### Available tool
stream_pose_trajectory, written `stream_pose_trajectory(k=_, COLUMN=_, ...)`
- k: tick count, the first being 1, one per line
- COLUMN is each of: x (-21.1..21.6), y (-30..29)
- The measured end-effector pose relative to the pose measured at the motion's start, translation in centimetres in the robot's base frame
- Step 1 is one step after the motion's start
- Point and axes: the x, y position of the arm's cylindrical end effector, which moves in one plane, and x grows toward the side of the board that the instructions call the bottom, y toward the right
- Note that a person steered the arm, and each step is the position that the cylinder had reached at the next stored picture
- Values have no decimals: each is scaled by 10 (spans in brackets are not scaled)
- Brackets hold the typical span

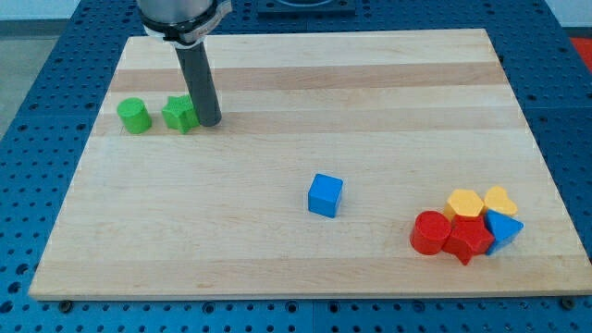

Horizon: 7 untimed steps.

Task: Move blue cube towrads left side

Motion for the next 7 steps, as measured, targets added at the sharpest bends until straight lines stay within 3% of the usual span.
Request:
stream_pose_trajectory(k=4, x=-4, y=-16)
stream_pose_trajectory(k=6, x=11, y=146)
stream_pose_trajectory(k=7, x=41, y=226)
